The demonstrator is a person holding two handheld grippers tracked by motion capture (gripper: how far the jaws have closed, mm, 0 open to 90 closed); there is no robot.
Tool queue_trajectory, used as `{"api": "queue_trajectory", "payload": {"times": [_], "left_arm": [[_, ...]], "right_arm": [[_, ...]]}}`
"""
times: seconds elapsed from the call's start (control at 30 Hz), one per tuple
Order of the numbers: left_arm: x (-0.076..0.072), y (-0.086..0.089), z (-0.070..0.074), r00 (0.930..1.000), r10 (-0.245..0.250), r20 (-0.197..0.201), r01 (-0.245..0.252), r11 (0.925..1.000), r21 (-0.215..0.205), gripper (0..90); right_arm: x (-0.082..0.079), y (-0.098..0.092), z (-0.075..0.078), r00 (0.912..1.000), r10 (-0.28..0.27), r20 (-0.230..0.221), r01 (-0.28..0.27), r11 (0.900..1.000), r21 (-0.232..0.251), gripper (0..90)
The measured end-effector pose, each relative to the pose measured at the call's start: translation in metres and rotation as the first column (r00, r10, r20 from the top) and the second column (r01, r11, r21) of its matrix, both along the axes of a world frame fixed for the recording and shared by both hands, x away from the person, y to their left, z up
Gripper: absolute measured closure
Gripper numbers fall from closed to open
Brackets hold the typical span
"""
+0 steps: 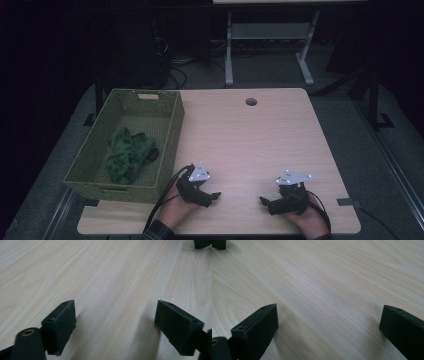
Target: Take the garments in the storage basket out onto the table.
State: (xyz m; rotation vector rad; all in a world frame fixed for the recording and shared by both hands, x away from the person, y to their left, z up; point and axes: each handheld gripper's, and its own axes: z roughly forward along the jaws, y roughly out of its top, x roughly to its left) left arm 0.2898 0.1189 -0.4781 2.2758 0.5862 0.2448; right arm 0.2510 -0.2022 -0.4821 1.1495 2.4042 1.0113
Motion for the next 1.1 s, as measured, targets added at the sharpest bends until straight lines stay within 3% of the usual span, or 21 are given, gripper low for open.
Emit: {"api": "queue_trajectory", "payload": {"times": [0.43,0.53,1.1], "left_arm": [[0.002,0.001,0.001,1.0,0.002,0.003,-0.002,1.0,0.004,13.4],[0.004,0.003,0.002,0.9999,0.011,-0.013,-0.011,0.9999,-0.012,13.4],[0.002,0.004,0.027,0.9998,0.019,-0.007,-0.019,0.9982,-0.056,13.6]], "right_arm": [[0.001,0.0,0.0,1.0,0.002,0.001,-0.002,1.0,0.004,1.8],[0.001,0.0,0.0,1.0,0.003,0.0,-0.003,1.0,0.002,1.8],[0.001,0.0,0.0,1.0,0.003,0.0,-0.003,1.0,0.002,1.8]]}}
